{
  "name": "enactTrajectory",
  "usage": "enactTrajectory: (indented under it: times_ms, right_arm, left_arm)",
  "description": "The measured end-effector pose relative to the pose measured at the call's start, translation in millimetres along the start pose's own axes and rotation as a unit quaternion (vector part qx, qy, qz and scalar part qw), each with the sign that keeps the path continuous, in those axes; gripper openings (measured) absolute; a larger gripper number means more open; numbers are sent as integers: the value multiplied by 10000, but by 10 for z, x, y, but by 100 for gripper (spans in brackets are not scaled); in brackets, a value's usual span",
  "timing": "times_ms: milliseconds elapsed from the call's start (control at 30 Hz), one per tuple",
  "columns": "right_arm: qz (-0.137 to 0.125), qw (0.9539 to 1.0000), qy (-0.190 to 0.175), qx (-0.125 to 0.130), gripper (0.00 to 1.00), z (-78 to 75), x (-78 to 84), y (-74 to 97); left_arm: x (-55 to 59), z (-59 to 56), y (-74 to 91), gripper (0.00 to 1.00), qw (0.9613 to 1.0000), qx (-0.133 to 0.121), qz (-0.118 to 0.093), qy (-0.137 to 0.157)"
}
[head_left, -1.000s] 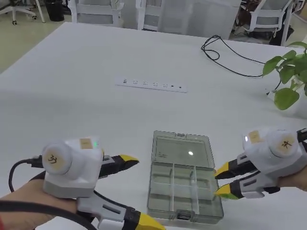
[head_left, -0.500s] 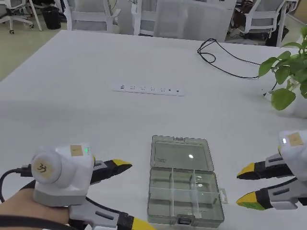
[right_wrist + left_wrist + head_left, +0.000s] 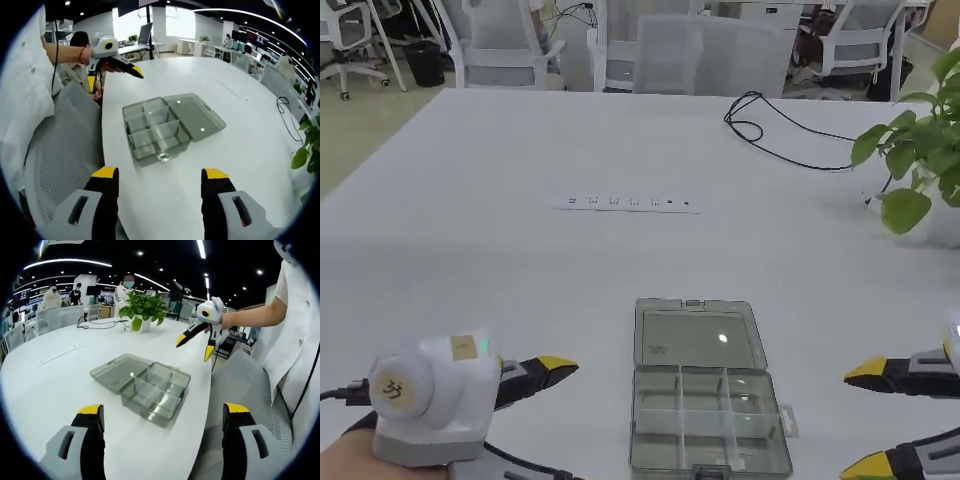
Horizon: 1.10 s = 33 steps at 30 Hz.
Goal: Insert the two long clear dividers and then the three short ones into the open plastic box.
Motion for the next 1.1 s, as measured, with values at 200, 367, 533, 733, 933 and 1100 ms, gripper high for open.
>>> enactTrajectory:
  times_ms: [200,367,533,733,933,1100]
  right_arm:
    - [20,9999,-112,66,73,31,153,-40]
    - [-7,9997,-202,104,73,36,204,-23]
    - [-18,9997,-212,153,74,23,209,-1]
    - [-59,9997,-177,175,75,31,167,13]
    - [-66,9997,-168,178,75,33,150,17]
    - [-73,9997,-149,172,75,36,142,16]
  left_arm:
    - [85,5,-16,100,9999,-23,108,23]
    - [107,5,-8,100,9999,-55,144,70]
    - [93,-12,-7,100,9999,-68,112,80]
    - [94,-37,-10,100,9999,-57,96,78]
    - [97,-31,2,100,9999,-74,90,74]
    - [96,-39,3,100,9999,-46,99,65]
Point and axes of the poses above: the centre of the closed fingertips' face, and the gripper's own axes: y roughly backward along the fingers, z roughly to its left, x roughly out of its underside, the point moved 7 cm from there along y, roughly backward along the fingers, and after that the axes turned 5 degrees about -x, right-handed, at the moved point
